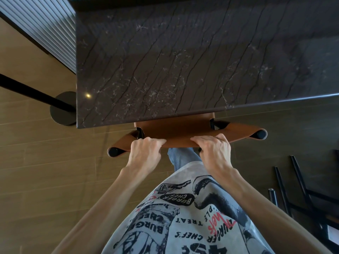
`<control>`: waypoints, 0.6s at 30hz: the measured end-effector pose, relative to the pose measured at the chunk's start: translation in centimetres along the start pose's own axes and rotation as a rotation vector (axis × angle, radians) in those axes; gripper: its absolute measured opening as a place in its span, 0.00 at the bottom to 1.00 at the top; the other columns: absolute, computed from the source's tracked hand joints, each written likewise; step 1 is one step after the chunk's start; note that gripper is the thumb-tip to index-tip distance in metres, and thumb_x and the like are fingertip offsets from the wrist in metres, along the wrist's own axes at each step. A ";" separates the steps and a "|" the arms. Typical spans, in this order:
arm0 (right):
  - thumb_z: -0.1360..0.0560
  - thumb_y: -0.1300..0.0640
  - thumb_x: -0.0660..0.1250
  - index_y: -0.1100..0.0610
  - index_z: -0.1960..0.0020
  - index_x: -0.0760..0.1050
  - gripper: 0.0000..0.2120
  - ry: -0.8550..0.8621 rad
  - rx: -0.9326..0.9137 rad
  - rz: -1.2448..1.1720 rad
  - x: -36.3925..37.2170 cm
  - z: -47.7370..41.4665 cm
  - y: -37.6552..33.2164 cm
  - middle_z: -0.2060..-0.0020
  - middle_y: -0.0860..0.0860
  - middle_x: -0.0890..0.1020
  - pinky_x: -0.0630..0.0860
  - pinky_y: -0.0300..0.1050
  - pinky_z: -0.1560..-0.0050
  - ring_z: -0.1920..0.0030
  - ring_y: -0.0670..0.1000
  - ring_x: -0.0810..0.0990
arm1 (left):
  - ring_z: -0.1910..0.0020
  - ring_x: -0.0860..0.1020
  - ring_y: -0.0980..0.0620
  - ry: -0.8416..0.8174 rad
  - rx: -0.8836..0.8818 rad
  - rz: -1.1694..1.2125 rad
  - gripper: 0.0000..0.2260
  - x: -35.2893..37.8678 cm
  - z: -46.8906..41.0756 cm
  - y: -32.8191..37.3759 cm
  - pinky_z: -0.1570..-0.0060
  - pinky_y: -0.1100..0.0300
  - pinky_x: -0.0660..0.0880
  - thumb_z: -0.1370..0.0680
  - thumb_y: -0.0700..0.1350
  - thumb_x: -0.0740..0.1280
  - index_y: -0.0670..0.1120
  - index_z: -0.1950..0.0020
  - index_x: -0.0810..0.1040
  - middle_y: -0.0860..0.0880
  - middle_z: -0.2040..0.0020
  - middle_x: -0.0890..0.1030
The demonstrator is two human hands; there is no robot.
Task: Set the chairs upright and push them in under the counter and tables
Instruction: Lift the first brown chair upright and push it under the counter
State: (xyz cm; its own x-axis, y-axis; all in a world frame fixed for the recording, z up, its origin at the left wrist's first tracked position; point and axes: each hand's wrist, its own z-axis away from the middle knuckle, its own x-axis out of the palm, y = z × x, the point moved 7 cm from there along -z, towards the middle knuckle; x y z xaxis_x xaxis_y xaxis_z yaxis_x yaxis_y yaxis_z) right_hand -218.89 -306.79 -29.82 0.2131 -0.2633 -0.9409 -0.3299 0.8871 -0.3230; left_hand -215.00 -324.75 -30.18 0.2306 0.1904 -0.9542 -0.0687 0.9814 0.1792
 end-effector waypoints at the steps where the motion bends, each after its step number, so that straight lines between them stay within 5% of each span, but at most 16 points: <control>1: 0.39 0.73 0.72 0.55 0.49 0.84 0.22 0.003 0.003 -0.003 0.0 0.0 0.1 0.56 0.49 0.86 0.70 0.45 0.56 0.55 0.50 0.84 | 0.63 0.83 0.46 0.001 -0.005 -0.005 0.20 0.1 0.0 0.0 0.69 0.60 0.65 0.30 0.35 0.70 0.54 0.42 0.83 0.49 0.59 0.86; 18: 0.38 0.73 0.72 0.55 0.49 0.84 0.22 0.001 0.015 -0.030 1.3 1.1 0.8 0.55 0.48 0.86 0.71 0.45 0.55 0.55 0.49 0.85 | 0.51 0.82 0.46 -0.010 -0.064 0.052 0.23 2.2 1.3 0.1 0.61 0.56 0.71 0.28 0.35 0.66 0.55 0.37 0.80 0.52 0.45 0.84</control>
State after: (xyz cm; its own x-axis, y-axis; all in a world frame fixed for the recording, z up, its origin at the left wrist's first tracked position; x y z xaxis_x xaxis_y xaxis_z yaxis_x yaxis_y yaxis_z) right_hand -217.85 -306.04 -31.22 0.2223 -0.2904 -0.9307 -0.3094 0.8843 -0.3498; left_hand -213.29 -324.23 -31.92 0.2345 0.2415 -0.9416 -0.1422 0.9667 0.2125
